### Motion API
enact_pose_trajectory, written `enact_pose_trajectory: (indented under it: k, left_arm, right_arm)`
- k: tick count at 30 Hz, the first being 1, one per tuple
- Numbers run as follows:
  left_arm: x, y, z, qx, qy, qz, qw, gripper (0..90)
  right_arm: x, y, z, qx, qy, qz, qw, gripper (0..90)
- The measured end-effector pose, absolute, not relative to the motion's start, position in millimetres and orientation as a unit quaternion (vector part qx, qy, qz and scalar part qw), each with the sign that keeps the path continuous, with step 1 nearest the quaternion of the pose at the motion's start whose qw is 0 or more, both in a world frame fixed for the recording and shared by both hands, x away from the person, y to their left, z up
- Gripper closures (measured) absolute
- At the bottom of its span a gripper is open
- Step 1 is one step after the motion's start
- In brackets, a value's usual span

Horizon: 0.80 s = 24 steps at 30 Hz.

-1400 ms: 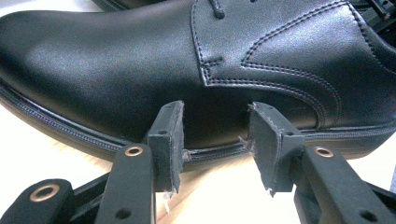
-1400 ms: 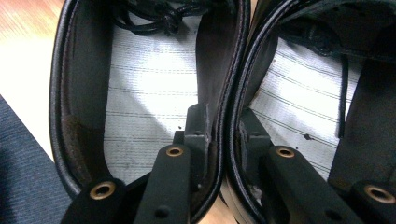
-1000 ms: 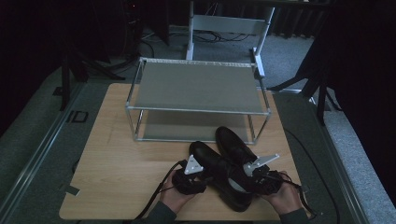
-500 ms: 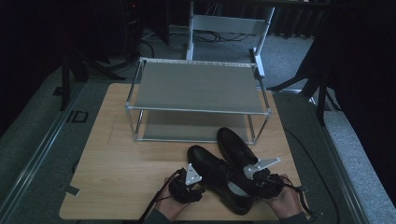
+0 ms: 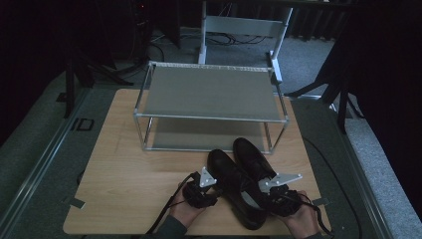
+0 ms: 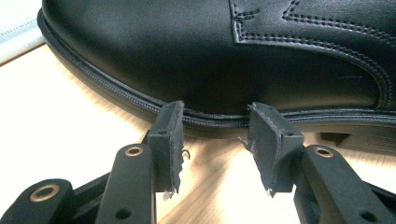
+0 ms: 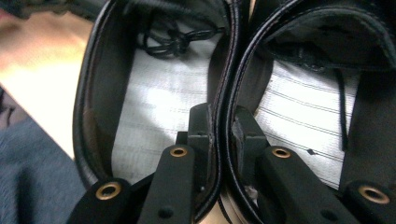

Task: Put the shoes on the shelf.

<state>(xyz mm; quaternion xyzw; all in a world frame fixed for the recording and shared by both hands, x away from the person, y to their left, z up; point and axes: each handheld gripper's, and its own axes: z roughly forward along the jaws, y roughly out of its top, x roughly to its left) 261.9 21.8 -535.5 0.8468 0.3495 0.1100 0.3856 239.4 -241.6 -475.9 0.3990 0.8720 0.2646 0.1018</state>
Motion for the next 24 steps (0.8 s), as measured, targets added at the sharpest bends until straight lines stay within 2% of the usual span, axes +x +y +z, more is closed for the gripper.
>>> enact_pose_trajectory:
  k: [6,13,16,20,24]
  left_arm:
    - [261,20,-535,0.848,0.348,0.111,0.385,56.1]
    - [261,21,-537,0.846,0.349,0.109,0.388,54.2]
    - [262,21,-537,0.843,0.351,0.107,0.394,53.5]
    - [262,21,-537,0.844,0.351,0.107,0.392,53.4]
    - [262,21,-536,0.842,0.352,0.106,0.395,53.1]
  right_arm:
    - [243,-246,-477,0.409,0.87,0.261,0.09,79.8]
    - [246,-241,-475,0.413,0.881,0.217,0.081,73.6]
    - [249,-238,-475,0.419,0.886,0.186,0.069,69.1]
    - [255,-237,-477,0.429,0.885,0.173,0.04,67.5]
    - [257,-239,-478,0.429,0.887,0.17,0.028,73.4]
